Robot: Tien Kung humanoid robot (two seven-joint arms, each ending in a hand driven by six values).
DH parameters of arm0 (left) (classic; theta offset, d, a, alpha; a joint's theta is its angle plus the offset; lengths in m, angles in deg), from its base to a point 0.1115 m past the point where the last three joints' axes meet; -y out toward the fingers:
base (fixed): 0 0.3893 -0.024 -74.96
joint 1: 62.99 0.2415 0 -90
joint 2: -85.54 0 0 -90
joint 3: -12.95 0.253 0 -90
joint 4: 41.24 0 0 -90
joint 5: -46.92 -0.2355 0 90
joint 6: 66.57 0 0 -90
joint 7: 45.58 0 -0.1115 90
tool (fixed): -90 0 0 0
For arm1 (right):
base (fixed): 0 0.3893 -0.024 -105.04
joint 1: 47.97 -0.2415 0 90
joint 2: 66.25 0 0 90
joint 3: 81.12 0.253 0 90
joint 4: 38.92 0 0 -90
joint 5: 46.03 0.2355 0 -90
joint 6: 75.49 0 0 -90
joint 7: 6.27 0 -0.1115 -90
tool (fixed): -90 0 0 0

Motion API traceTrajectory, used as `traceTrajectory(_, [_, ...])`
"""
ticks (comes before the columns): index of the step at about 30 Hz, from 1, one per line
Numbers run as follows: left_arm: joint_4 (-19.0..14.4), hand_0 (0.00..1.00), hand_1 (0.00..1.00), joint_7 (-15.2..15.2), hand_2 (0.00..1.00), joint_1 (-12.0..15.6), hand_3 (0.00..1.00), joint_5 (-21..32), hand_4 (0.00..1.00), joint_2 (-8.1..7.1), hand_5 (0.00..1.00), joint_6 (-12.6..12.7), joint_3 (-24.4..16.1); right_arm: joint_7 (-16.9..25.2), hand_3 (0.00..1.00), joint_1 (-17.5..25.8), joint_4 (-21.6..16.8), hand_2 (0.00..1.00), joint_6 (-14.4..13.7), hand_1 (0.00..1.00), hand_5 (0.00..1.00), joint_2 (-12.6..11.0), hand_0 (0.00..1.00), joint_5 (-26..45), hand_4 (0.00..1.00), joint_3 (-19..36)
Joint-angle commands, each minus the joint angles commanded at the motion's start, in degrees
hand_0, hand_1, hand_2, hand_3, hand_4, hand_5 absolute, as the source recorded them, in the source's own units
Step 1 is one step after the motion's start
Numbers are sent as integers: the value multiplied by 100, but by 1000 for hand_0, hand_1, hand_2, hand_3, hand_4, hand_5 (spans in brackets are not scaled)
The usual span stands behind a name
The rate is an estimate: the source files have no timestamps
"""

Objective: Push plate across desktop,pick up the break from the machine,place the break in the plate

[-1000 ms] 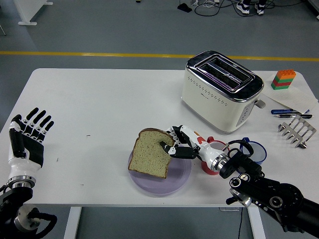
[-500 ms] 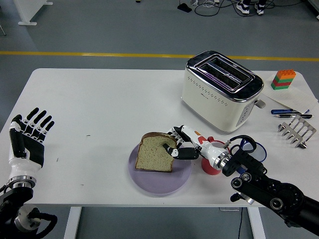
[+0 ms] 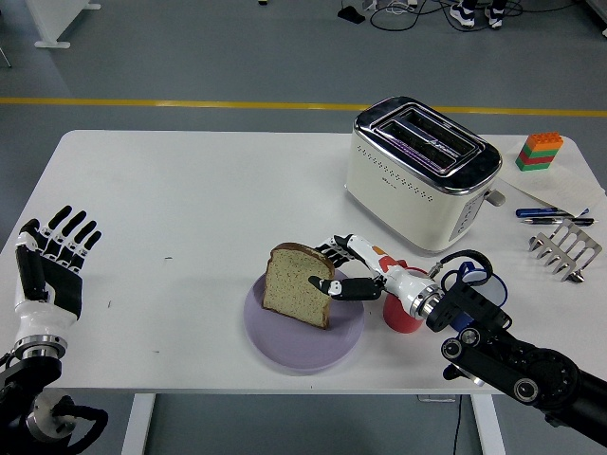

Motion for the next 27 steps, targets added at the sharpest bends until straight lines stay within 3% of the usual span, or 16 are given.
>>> traceTrajectory(15, [-3,729,686,16,679,7,653,8,454,4,998,9,-6,227,726,53,-31,703,-452,723,324,-55,792,-94,792,487])
traceTrajectory(27, [9,729,687,14,678,34,652,10,452,0,998,12,-5,183,726,67,-582,703,-556,722,358,-318,790,-489,818,958])
